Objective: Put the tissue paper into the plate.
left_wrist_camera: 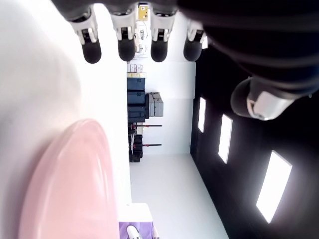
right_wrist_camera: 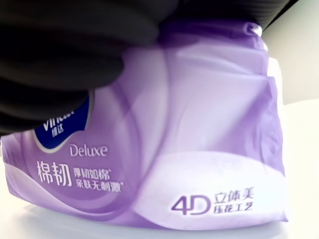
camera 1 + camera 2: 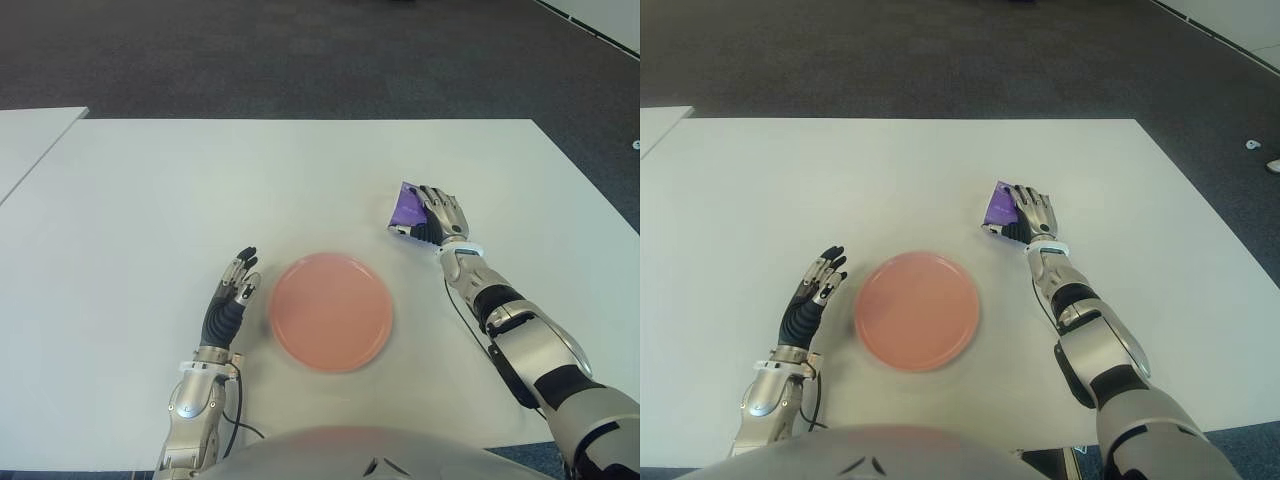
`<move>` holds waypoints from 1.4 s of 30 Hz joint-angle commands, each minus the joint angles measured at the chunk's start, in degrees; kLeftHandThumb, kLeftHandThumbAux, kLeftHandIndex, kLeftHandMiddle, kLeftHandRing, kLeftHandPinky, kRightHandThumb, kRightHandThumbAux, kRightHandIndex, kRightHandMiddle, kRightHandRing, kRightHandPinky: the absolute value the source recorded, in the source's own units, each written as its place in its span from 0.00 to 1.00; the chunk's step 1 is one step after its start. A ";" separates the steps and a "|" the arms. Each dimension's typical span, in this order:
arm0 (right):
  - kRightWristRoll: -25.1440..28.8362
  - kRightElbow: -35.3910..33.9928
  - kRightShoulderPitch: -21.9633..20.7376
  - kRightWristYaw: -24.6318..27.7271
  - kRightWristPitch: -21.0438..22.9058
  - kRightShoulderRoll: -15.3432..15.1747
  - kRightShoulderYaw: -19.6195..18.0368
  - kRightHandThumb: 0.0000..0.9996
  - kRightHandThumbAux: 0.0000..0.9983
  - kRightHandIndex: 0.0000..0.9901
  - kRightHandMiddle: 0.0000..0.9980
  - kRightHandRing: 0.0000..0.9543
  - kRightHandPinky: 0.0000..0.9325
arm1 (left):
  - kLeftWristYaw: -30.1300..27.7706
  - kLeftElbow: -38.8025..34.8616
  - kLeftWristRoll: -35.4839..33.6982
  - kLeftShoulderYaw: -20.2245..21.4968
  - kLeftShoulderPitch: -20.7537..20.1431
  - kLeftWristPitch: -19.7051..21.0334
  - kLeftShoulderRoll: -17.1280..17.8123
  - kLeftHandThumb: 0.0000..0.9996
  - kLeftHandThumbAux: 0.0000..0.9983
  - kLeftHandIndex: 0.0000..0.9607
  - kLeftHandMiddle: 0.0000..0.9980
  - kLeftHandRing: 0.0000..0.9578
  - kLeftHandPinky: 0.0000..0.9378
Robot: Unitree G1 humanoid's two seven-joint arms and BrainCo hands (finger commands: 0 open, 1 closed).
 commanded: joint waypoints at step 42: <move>-1.80 7.57 14.59 17.83 6.05 9.14 5.78 0.25 0.30 0.00 0.00 0.00 0.01 | -1.69 -15.32 -9.15 0.58 9.80 11.48 2.17 0.08 0.32 0.00 0.00 0.00 0.00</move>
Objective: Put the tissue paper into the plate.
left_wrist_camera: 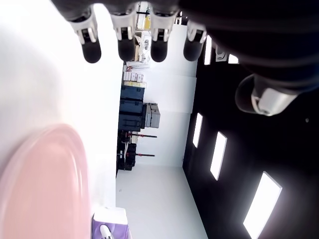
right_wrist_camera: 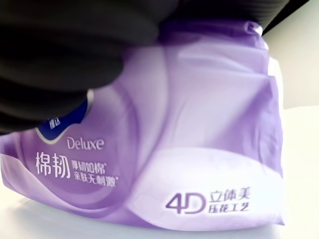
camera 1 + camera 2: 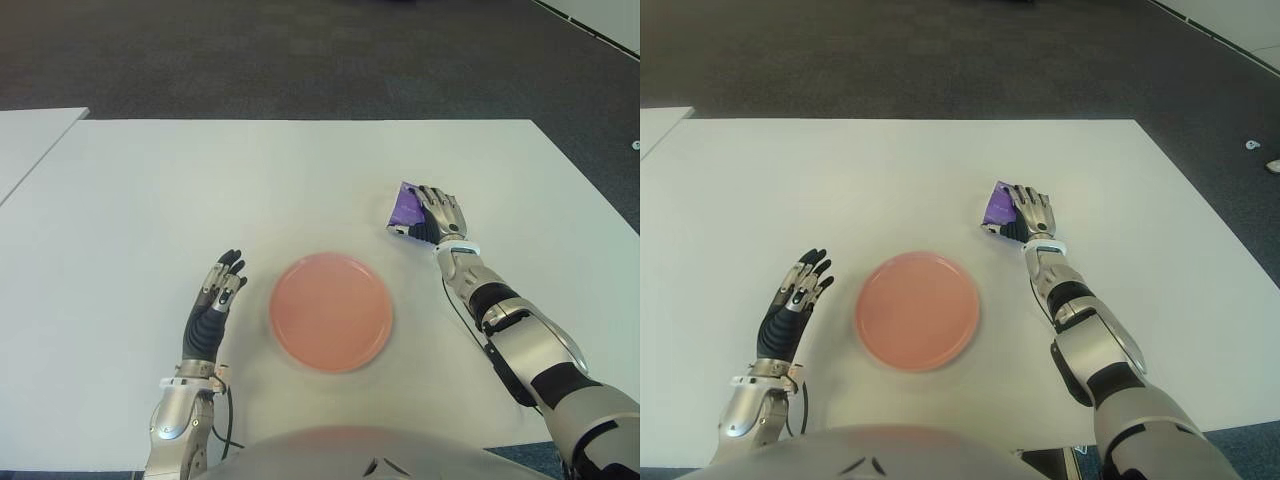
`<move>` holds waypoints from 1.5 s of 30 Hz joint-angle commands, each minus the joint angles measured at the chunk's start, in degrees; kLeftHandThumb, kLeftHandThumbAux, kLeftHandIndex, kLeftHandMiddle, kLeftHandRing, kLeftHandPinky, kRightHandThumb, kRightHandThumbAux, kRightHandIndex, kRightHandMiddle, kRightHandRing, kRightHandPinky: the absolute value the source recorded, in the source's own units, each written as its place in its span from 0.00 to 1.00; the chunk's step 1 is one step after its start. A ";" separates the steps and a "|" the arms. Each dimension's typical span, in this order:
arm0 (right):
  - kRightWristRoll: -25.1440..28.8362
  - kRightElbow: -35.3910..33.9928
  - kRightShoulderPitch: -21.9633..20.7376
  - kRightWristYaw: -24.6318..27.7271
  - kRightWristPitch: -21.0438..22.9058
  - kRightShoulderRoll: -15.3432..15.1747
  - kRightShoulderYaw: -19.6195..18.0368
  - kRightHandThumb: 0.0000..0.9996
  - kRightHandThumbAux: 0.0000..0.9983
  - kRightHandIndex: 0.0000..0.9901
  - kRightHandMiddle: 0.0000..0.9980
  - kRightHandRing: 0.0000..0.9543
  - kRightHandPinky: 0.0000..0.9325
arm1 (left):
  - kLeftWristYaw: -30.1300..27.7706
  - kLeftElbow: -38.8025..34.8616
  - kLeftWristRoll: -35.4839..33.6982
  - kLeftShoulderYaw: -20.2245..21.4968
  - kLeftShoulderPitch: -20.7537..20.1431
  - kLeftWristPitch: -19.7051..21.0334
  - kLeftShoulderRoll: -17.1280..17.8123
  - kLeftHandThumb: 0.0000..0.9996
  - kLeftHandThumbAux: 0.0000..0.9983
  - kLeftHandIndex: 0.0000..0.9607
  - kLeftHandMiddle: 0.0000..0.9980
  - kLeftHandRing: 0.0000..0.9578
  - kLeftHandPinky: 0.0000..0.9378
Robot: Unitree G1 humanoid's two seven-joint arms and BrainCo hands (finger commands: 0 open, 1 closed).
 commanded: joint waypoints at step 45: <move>0.60 7.60 17.03 7.60 1.92 10.46 3.80 0.86 0.67 0.46 0.48 0.32 0.59 | 0.62 -6.09 -3.52 1.69 3.24 5.11 -0.66 0.10 0.35 0.00 0.00 0.00 0.00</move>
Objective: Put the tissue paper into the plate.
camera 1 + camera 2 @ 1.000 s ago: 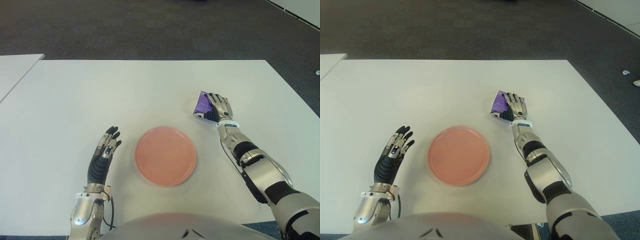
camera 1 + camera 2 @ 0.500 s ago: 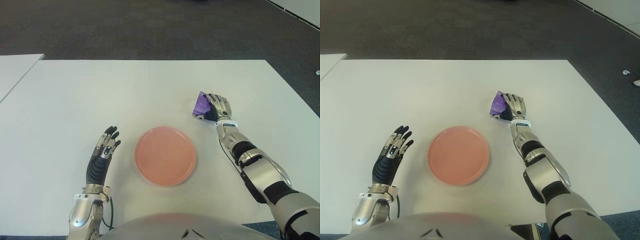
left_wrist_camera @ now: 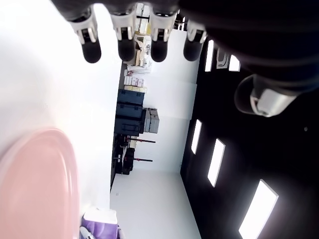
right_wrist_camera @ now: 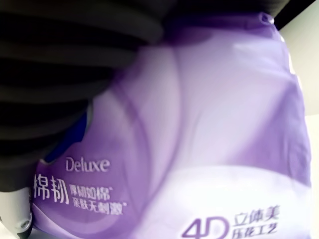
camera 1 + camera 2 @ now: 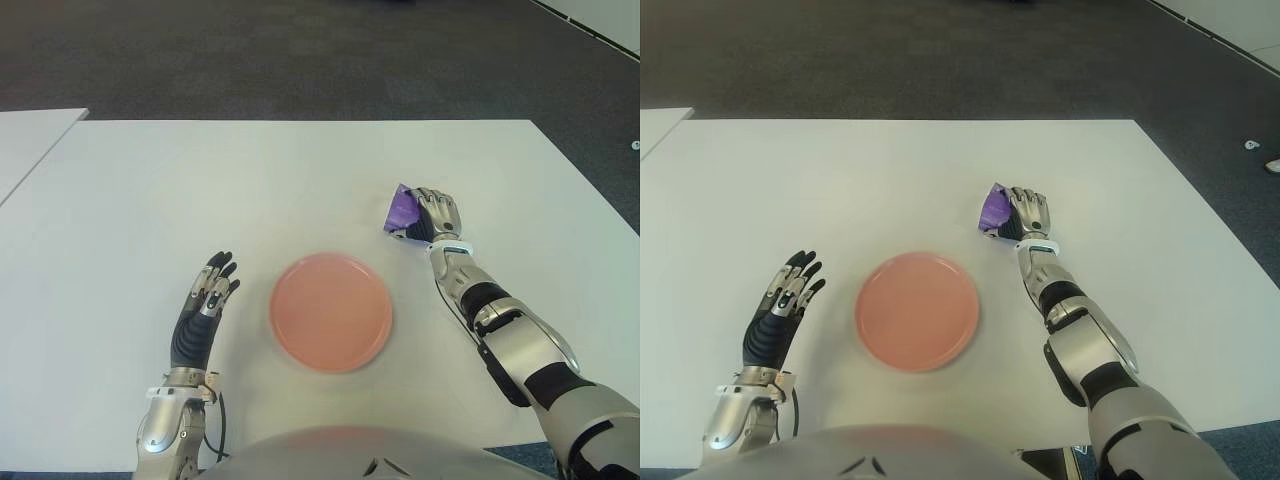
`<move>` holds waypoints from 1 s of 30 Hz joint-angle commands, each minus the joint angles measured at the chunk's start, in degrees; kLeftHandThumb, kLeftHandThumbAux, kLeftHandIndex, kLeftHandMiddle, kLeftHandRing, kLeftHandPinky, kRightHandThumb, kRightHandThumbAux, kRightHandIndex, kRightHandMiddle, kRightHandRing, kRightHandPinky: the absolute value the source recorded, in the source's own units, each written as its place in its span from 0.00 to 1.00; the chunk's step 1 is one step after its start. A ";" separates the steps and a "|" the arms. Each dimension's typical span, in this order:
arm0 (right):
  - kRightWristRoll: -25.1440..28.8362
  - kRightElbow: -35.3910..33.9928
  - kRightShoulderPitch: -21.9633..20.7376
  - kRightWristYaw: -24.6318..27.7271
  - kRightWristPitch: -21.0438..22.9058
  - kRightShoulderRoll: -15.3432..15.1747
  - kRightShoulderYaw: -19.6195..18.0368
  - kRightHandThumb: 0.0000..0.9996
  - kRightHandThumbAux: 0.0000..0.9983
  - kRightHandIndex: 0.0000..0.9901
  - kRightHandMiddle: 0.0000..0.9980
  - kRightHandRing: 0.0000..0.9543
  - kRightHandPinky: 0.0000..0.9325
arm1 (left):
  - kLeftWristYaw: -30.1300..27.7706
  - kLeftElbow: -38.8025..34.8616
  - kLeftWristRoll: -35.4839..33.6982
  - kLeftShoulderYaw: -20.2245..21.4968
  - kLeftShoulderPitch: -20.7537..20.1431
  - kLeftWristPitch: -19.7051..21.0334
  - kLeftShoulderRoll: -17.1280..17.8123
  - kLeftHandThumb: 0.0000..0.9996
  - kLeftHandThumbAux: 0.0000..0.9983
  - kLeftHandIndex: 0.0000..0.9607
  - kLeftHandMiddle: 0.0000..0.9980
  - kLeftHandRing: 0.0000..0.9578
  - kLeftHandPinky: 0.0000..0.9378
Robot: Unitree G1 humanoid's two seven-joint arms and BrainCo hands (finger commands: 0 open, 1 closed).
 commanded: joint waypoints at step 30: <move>-0.40 4.81 9.07 13.48 -1.32 4.39 3.56 0.96 0.65 0.46 0.52 0.48 0.44 | 1.16 2.45 0.30 0.44 -2.16 1.92 -4.06 0.09 0.34 0.00 0.00 0.00 0.00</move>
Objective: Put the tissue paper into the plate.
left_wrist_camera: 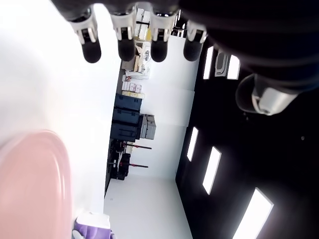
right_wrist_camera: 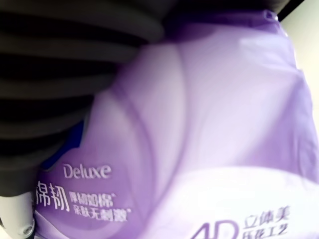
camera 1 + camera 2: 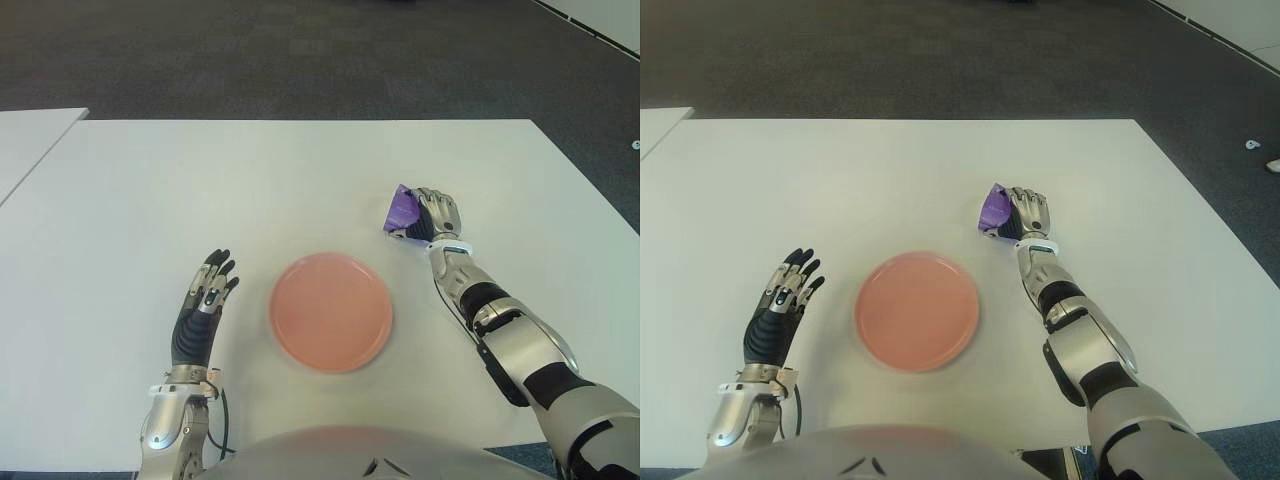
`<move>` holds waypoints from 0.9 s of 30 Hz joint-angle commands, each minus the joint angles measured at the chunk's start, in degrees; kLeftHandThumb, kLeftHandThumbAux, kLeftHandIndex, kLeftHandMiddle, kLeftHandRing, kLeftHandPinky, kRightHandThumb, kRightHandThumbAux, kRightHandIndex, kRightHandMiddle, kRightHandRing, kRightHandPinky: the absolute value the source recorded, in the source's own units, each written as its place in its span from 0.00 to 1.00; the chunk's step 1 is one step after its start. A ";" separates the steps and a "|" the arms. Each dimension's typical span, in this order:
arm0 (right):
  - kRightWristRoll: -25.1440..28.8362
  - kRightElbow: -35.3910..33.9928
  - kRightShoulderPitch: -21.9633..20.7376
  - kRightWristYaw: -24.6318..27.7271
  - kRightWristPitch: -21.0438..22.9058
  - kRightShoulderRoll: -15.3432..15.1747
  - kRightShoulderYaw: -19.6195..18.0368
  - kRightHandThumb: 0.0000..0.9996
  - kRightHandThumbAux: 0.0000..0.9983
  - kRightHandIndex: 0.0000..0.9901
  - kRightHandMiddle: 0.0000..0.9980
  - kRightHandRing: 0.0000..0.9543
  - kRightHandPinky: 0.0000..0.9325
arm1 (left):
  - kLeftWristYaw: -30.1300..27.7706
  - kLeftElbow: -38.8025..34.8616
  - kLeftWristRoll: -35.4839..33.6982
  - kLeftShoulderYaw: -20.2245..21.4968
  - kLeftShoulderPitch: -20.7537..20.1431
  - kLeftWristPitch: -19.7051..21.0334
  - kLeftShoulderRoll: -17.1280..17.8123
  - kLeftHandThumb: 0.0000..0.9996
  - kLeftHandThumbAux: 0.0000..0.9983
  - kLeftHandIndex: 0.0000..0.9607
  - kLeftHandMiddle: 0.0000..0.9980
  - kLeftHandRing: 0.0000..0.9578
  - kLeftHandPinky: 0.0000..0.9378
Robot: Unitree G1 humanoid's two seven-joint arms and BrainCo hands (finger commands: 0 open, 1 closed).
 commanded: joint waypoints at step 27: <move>-2.65 -46.10 15.36 18.44 -0.23 -19.19 -5.01 0.96 0.65 0.43 0.52 0.51 0.25 | -0.04 9.53 2.21 -0.32 -6.79 -1.40 -3.48 0.09 0.34 0.00 0.00 0.00 0.00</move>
